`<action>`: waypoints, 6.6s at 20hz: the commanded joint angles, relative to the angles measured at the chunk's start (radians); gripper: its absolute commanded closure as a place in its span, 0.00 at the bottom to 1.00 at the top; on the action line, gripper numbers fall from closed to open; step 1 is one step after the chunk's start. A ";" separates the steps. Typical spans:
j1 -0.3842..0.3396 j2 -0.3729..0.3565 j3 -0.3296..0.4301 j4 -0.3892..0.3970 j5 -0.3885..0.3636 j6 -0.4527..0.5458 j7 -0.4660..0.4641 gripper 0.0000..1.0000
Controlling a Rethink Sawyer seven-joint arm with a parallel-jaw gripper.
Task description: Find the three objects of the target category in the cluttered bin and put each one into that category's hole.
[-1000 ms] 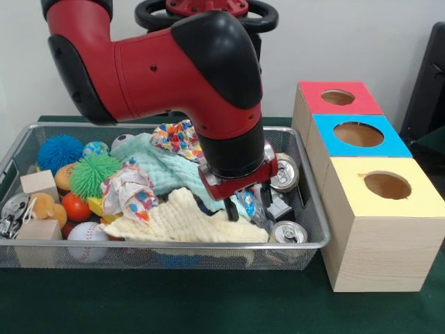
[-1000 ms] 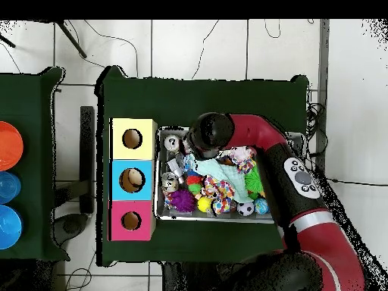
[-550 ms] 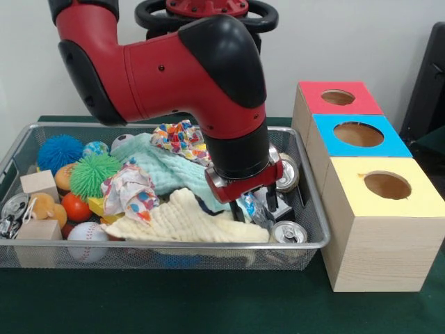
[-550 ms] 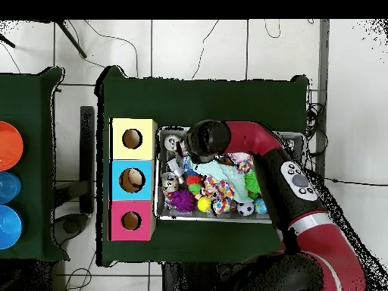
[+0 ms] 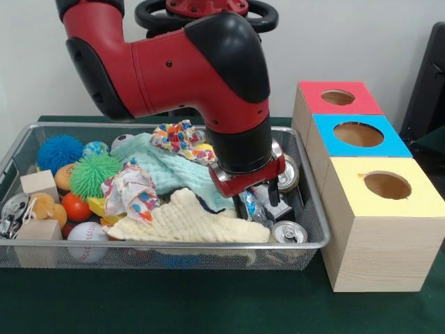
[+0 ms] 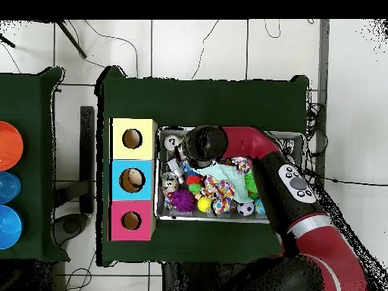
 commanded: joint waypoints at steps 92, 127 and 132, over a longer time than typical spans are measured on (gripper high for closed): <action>0.109 -0.052 -0.206 0.149 0.141 -0.043 0.186 1.00; 0.298 -0.092 -0.432 0.078 0.346 0.002 0.248 0.00; 0.288 -0.091 -0.434 0.094 0.361 -0.023 0.232 0.00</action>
